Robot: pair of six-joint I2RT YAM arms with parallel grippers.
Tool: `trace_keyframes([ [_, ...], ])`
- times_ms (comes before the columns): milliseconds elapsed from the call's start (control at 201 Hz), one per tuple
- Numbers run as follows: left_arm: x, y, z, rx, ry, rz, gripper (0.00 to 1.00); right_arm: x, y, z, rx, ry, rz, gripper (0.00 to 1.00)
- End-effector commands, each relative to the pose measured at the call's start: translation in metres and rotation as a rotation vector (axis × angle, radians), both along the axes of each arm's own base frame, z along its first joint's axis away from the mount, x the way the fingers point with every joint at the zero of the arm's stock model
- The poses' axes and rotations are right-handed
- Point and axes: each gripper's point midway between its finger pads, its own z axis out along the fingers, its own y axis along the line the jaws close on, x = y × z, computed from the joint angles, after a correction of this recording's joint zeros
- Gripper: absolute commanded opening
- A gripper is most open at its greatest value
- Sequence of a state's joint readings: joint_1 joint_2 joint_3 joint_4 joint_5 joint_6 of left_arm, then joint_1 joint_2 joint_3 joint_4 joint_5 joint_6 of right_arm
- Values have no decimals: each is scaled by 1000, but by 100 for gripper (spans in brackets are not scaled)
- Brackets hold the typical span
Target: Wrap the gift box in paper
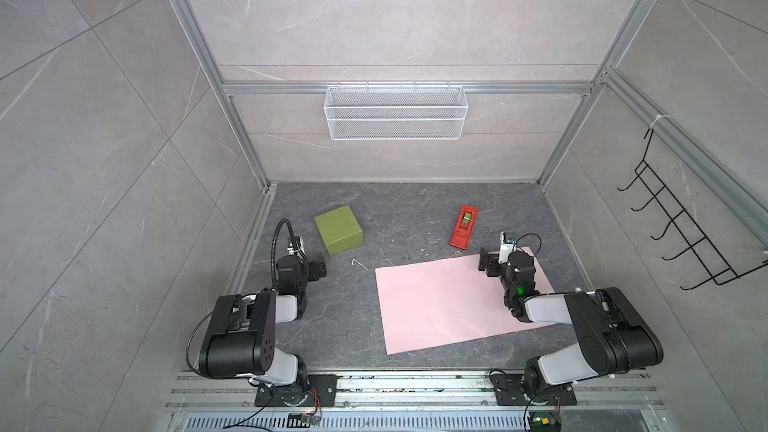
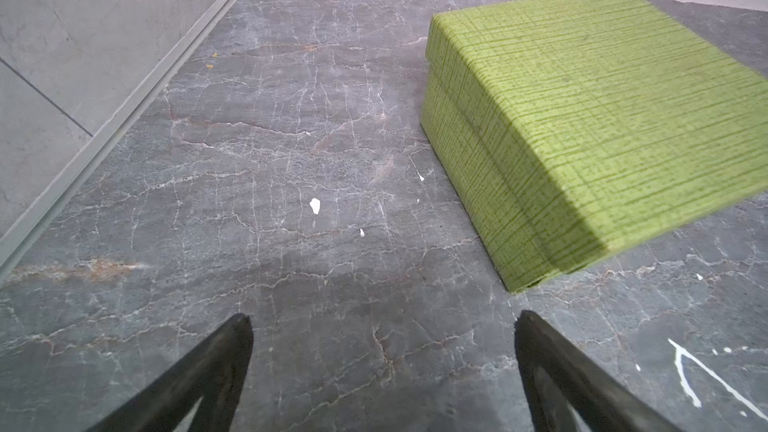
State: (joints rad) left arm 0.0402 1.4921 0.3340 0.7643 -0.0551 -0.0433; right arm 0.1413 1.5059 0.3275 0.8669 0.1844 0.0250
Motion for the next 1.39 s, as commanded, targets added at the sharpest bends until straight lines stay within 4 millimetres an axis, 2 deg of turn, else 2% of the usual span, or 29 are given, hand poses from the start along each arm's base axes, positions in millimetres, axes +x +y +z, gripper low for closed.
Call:
trace_keyframes([
  [0, 16, 7, 25, 39, -90, 14, 100, 9, -3, 12, -18, -41, -13, 99],
  [1150, 16, 8, 26, 40, -94, 15, 100, 8, -3, 12, -19, -42, -13, 99],
  [1274, 9, 26, 45, 47, -107, 132, 100, 4, -14, 30, -29, -59, -82, 99],
  [1389, -8, 52, 69, -6, -51, 336, 100, -9, -37, 64, -13, -85, -224, 97],
])
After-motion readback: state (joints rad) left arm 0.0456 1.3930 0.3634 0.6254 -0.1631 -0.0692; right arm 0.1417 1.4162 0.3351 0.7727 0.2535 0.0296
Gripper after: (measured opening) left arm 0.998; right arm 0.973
